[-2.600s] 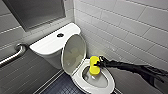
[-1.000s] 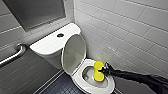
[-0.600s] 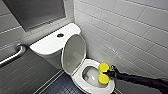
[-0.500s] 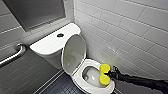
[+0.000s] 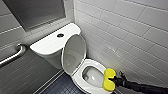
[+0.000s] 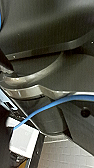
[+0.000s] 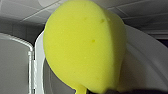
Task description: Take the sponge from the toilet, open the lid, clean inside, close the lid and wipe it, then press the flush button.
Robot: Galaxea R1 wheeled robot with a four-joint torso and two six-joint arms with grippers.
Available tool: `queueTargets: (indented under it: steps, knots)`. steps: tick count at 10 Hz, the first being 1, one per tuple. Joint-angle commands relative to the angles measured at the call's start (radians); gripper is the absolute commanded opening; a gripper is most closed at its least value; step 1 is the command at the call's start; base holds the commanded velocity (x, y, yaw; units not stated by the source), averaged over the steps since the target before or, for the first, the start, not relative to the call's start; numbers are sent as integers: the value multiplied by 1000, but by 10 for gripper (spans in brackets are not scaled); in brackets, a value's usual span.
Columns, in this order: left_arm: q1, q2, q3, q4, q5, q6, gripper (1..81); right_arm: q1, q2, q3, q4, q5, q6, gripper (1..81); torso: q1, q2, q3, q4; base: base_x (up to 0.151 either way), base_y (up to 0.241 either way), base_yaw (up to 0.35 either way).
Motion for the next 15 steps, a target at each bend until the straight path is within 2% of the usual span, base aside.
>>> queueTargets:
  steps: [1,4,7,9,11,13,14,15]
  knots:
    - [43,10,23,7,89,13,811,14,-143,131,30,36,6,10,0,0,0,0,0,0,0]
    - [46,4,21,7,86,19,811,-122,-245,237,21,119,5,10,0,0,0,0,0,0,0]
    - [43,5,21,7,86,25,811,-272,-366,312,18,128,-5,10,0,0,0,0,0,0,0]
    - [40,10,21,7,86,30,811,-332,-429,395,-28,132,-14,10,0,-1,0,0,0,0,0]
    - [34,10,21,7,86,30,811,-323,-504,524,-73,132,-37,10,0,-1,0,0,0,0,0]
    - [28,12,21,7,86,33,811,-267,-529,612,-77,112,-101,10,0,-1,0,0,0,0,0]
    - [28,12,21,7,84,39,811,-221,-516,633,-77,56,-132,10,0,-2,0,0,0,0,0]
    - [28,12,19,5,84,38,811,-191,-490,630,-77,16,-137,10,0,-2,0,0,0,0,0]
